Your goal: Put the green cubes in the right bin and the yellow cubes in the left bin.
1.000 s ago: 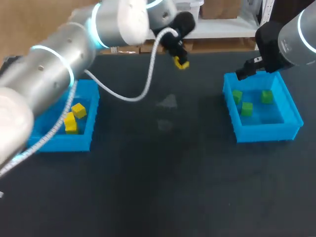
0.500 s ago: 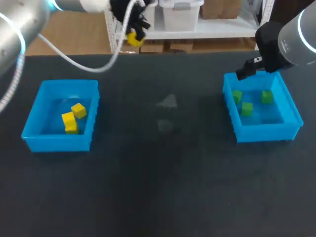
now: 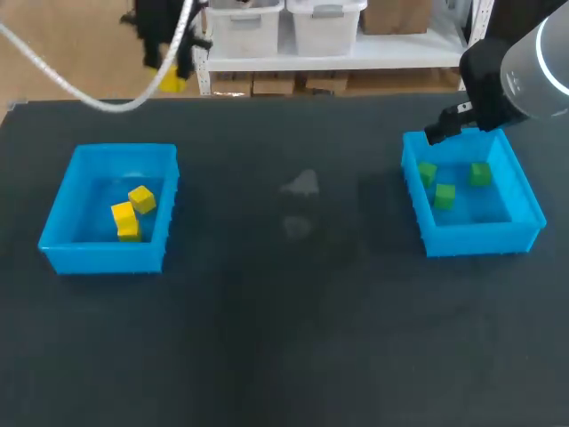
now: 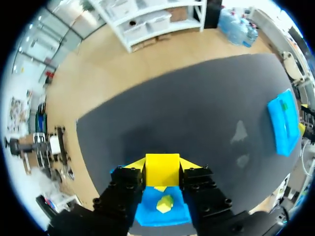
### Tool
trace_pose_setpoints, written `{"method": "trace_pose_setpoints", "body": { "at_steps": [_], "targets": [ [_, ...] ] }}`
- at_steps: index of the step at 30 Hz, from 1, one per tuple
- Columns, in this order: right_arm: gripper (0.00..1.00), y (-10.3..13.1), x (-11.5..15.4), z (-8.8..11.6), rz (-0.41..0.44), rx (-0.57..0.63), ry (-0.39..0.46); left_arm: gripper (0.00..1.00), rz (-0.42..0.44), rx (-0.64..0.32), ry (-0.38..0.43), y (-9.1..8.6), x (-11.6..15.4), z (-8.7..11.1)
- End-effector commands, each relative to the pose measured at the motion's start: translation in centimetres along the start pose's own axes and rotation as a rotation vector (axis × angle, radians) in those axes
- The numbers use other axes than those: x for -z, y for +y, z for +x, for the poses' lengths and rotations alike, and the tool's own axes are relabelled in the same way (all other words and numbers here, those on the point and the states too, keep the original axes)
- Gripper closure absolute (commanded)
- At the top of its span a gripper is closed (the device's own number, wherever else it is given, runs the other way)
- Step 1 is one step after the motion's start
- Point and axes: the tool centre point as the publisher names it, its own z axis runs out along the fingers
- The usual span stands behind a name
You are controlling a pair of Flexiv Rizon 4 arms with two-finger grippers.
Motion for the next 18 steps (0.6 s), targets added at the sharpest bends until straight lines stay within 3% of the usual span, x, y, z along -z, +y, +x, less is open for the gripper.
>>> {"method": "trace_pose_setpoints", "body": {
  "at_steps": [1, 11, 18],
  "targets": [
    [0.00, 0.1, 0.1, 0.3, 0.007, -0.002, -0.009, 1.00, 0.023, 0.030, -0.268, 1.1, -1.8, 14.3],
    [0.00, 0.1, 0.1, 0.3, 0.007, -0.002, -0.009, 1.00, 0.076, 0.107, -0.224, 0.2, -4.9, 17.0],
    [0.00, 0.1, 0.1, 0.3, 0.007, -0.002, -0.009, 1.00, 0.090, 0.116, -0.221, 0.0, -5.4, 17.0]
  ]
}}
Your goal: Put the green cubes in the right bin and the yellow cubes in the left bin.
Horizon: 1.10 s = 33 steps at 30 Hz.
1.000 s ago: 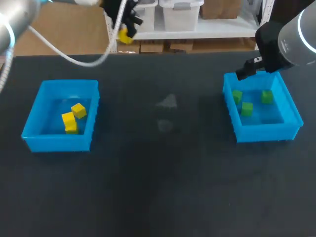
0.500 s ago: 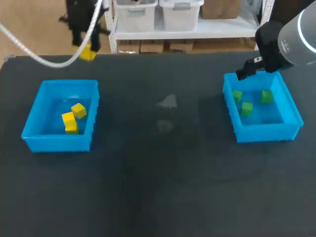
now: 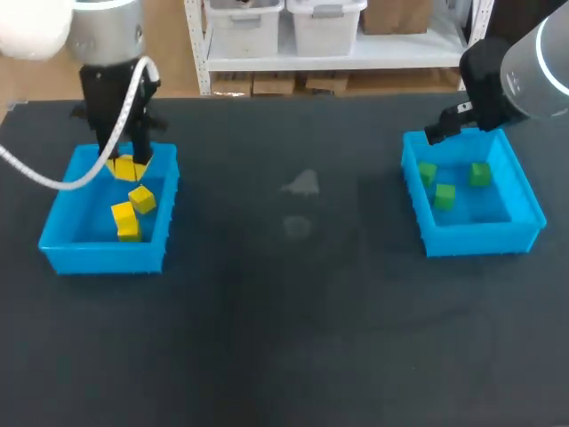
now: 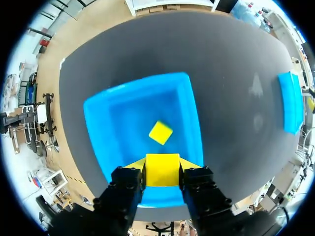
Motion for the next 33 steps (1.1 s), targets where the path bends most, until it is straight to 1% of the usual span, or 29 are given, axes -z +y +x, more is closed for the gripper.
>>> {"method": "trace_pose_setpoints", "body": {
  "at_steps": [1, 5, 6, 7, 8, 9, 20, 21, 24, 26, 33],
  "targets": [
    [0.00, 0.1, 0.1, 0.3, 0.007, -0.002, -0.009, 1.00, 0.006, -0.004, -0.407, 0.2, 0.0, 3.4],
    [0.00, 0.1, 0.1, 0.3, 0.007, -0.002, -0.009, 1.00, 0.001, -0.016, -0.413, 0.4, 0.3, 2.9],
    [0.00, 0.1, 0.1, 0.3, 0.007, -0.002, -0.009, 0.83, -0.006, -0.019, -0.412, 0.4, 0.3, 2.8],
    [0.00, 0.1, 0.1, 0.3, 0.007, -0.002, -0.009, 0.43, -0.007, -0.021, -0.411, 0.4, 0.4, 2.8],
    [0.00, 0.1, 0.1, 0.3, 0.007, -0.002, -0.009, 0.09, -0.008, -0.022, -0.410, 0.5, 0.4, 2.7],
    [0.00, 0.1, 0.1, 0.3, 0.007, -0.002, -0.009, 0.00, -0.009, -0.028, -0.408, 0.5, 0.4, 2.7],
    [0.00, 0.1, 0.1, 0.3, 0.007, -0.002, -0.009, 0.00, -0.018, -0.041, -0.410, 0.4, 0.6, 2.0],
    [0.00, 0.1, 0.1, 0.3, 0.007, -0.002, -0.009, 0.00, -0.016, -0.044, -0.411, 0.3, 0.6, 1.9],
    [0.00, 0.1, 0.1, 0.3, 0.007, -0.002, -0.009, 0.00, 0.014, -0.035, -0.447, 0.0, 0.8, 1.5],
    [0.00, 0.1, 0.1, 0.3, 0.007, -0.002, -0.009, 0.00, 0.030, -0.017, -0.450, 0.0, 1.0, 1.2],
    [0.00, 0.1, 0.1, 0.3, 0.007, -0.002, -0.009, 0.00, 0.030, -0.017, -0.450, 0.0, 1.0, 1.2]
  ]
}}
